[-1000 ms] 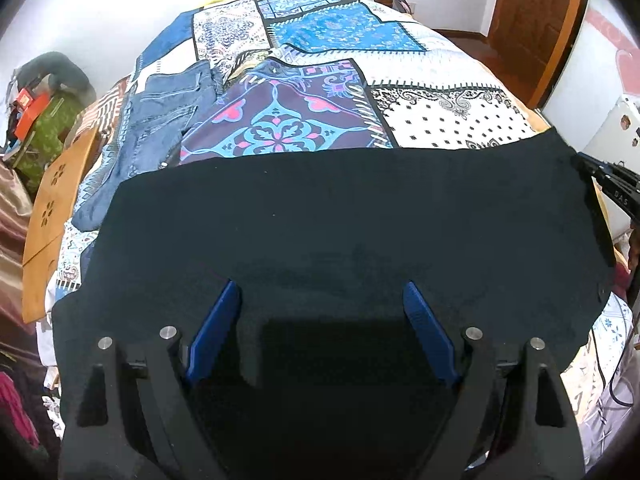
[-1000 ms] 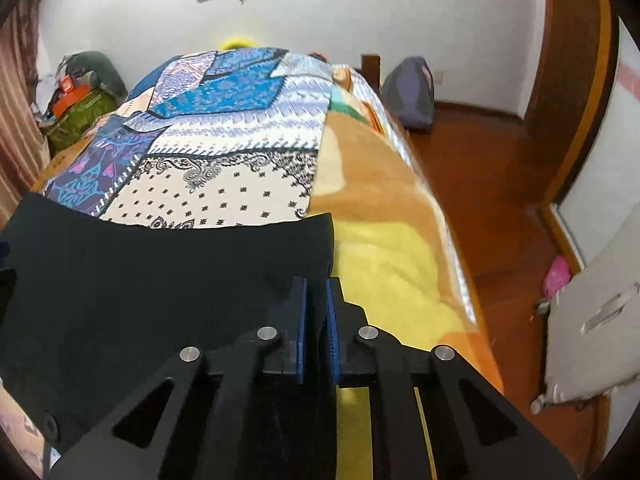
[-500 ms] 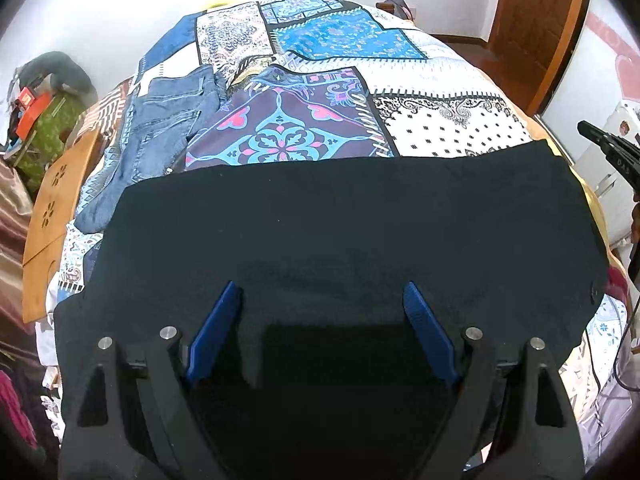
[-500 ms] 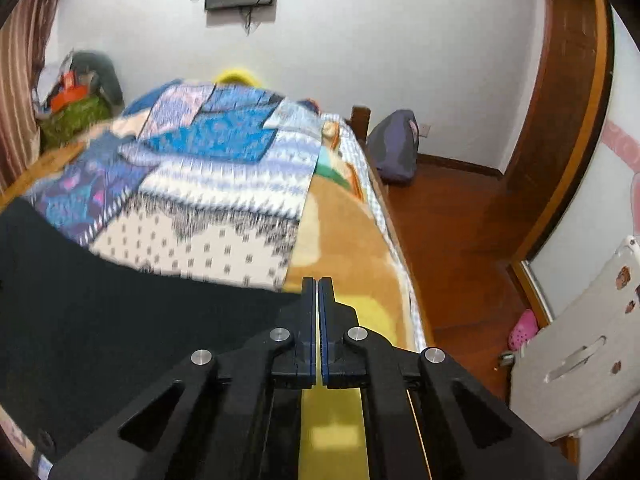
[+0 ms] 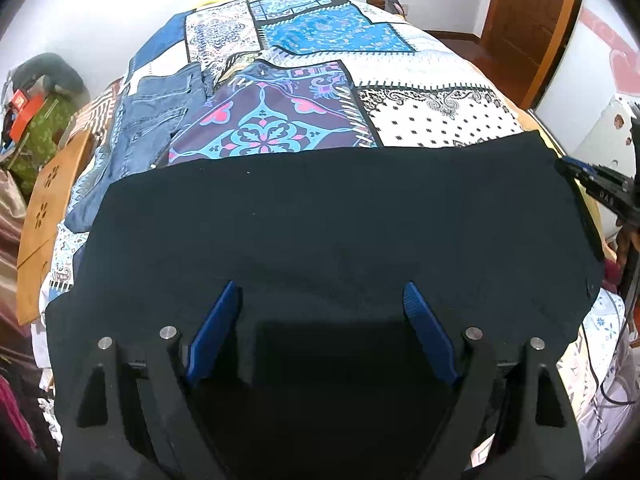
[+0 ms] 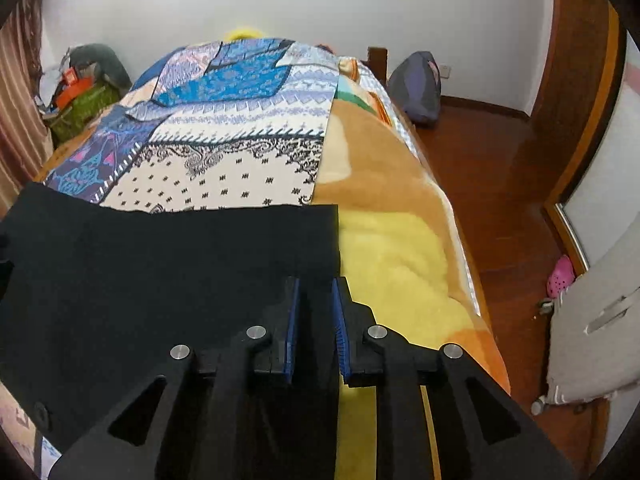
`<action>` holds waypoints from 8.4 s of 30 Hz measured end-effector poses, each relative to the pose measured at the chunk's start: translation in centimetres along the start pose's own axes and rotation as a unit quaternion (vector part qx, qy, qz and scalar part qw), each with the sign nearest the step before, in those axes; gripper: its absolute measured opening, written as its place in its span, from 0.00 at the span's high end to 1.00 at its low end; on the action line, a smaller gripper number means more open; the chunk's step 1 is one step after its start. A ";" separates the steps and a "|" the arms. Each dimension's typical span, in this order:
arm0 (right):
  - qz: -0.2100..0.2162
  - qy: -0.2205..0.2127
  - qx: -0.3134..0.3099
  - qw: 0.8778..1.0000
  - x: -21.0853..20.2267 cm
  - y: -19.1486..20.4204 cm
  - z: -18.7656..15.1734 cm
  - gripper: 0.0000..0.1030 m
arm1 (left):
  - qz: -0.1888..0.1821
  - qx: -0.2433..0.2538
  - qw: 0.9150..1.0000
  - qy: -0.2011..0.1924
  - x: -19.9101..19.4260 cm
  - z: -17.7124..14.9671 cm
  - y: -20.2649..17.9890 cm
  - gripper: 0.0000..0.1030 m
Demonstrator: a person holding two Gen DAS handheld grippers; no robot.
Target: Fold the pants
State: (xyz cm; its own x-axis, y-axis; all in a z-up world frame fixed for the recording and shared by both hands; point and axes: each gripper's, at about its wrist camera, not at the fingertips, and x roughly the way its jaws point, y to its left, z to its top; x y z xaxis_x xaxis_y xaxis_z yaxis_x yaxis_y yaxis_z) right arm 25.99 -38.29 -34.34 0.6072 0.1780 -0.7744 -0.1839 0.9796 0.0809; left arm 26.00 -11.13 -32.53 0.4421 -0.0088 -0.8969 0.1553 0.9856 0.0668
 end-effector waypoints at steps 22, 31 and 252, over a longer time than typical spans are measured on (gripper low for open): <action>0.011 0.029 0.022 0.999 0.6 0.5 -0.5 0.83 | 0.010 -0.041 0.999 -0.023 -3.3 -1.7 3.8 0.18; -0.017 -0.022 -0.021 0.999 -1.5 2.4 0.6 0.92 | 0.019 -0.043 0.999 -0.021 -3.3 -3.1 4.3 0.18; 0.260 -0.086 -0.012 0.962 -9.6 27.3 3.4 0.87 | -0.024 -0.166 0.975 -0.146 -13.2 -9.1 18.5 0.22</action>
State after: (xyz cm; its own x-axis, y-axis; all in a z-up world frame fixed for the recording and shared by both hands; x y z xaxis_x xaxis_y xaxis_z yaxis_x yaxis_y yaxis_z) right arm 17.75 -12.90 -22.60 0.5469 0.6587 -0.5168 -0.5143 0.7514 0.4134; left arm 14.97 8.80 -23.47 0.6813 -0.0569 -0.7298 -0.0912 0.9826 -0.1618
